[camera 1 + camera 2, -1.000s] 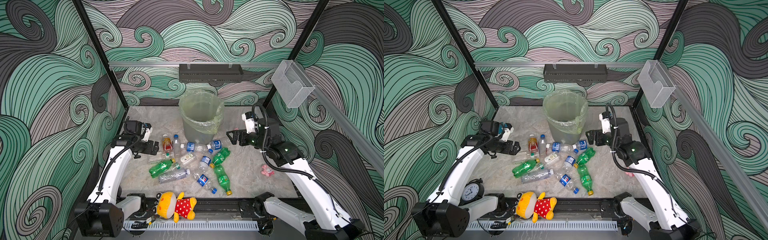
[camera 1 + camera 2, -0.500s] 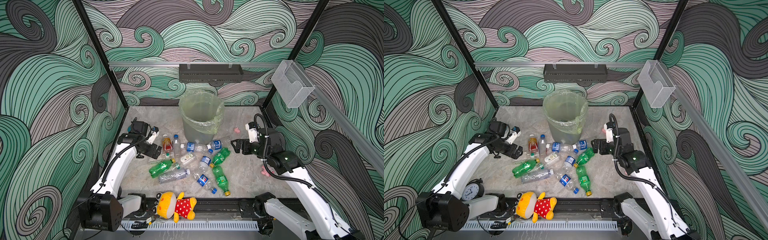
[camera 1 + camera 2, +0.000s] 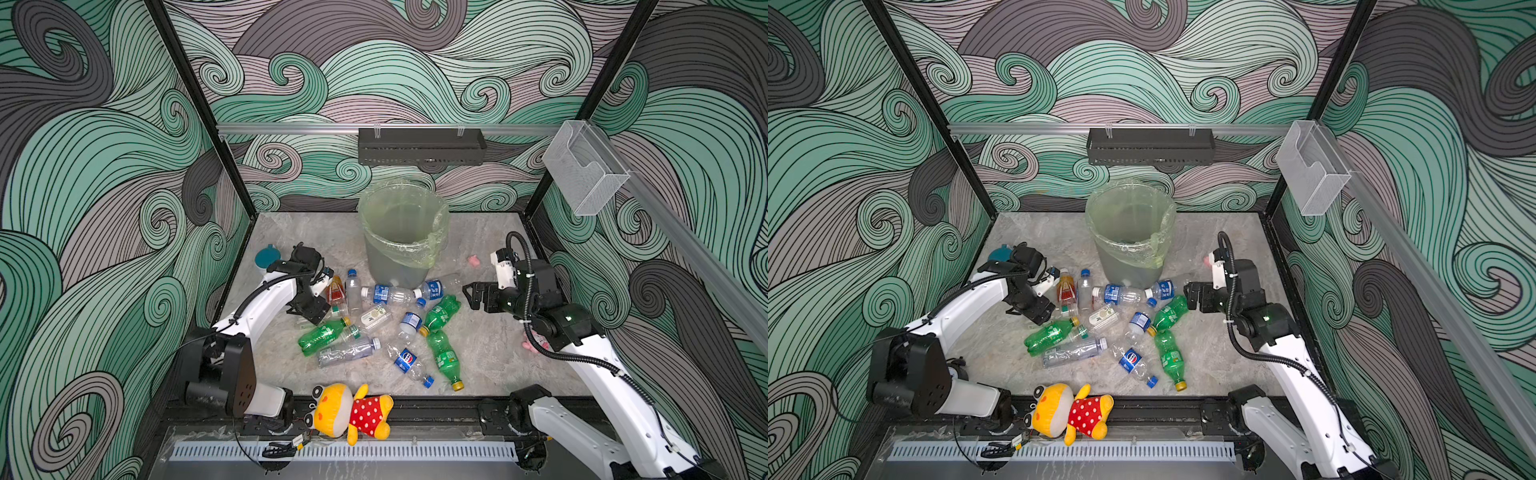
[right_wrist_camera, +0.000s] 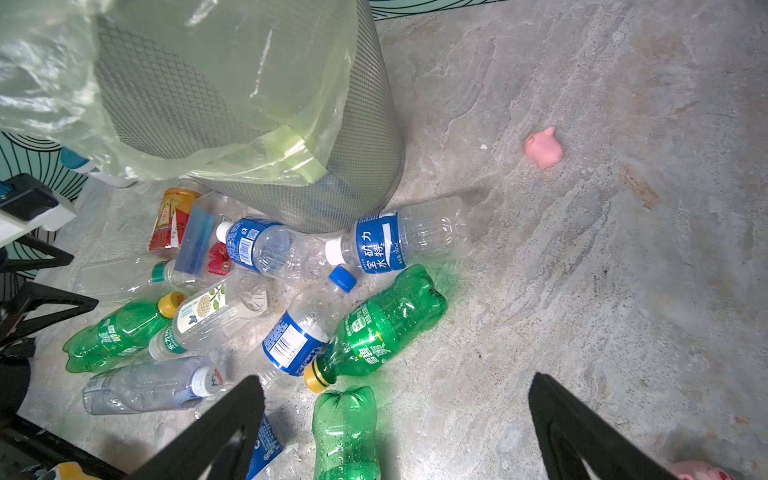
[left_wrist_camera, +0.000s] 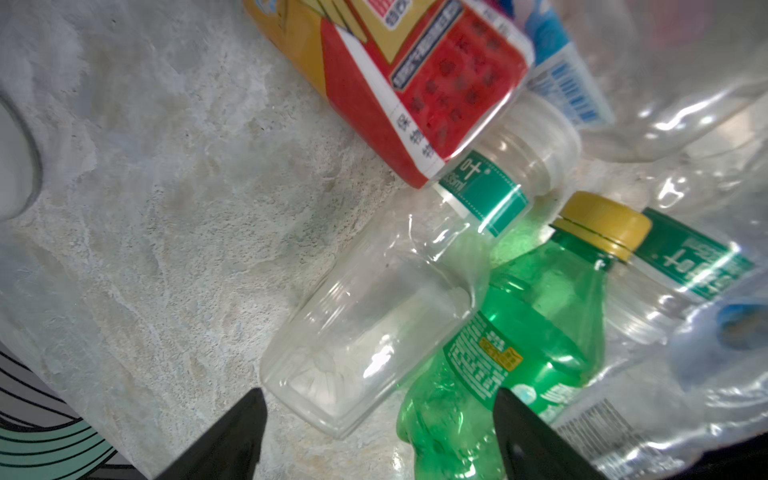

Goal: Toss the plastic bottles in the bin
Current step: 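Pull the right gripper back while the left gripper reaches for the clear bottle, then close the left gripper on the clear green-label bottle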

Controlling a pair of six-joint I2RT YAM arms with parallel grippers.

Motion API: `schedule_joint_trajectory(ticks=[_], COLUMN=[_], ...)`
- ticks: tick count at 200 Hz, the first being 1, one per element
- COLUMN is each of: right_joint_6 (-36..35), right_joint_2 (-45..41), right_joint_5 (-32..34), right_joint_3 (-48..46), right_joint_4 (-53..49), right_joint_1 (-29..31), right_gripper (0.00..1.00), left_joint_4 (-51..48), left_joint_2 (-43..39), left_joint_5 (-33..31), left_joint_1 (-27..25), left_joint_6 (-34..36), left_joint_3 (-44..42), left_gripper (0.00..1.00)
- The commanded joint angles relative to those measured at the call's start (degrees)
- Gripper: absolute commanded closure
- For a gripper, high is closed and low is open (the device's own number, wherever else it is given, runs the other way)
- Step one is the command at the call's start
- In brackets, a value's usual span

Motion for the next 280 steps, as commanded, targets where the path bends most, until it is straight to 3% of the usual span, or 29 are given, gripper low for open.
schedule_joint_trajectory(ticks=[1, 150, 202, 280], right_joint_6=[0.37, 1.35, 1.5, 1.35], right_joint_2=[-1.35, -4.0, -3.26, -2.61], right_joint_5=[0.69, 0.84, 1.01, 0.92], right_joint_3=[-1.13, -3.39, -3.08, -3.16], right_joint_4=[0.03, 0.04, 0.2, 0.39], right_joint_1=[-0.38, -1.53, -1.75, -1.94], right_gripper=[0.0, 0.0, 0.0, 0.0], left_joint_4=[-0.24, 0.47, 1.79, 1.67], left_joint_2=[3.08, 12.04, 10.86, 2.58], left_joint_5=[-2.77, -2.76, -2.7, -1.43], left_joint_1=[-1.06, -1.46, -1.59, -1.68], left_joint_6=[1.08, 0.03, -0.16, -1.19], left_joint_3=[2.69, 4.0, 2.74, 2.06], left_gripper=[0.15, 0.25, 0.42, 0.47])
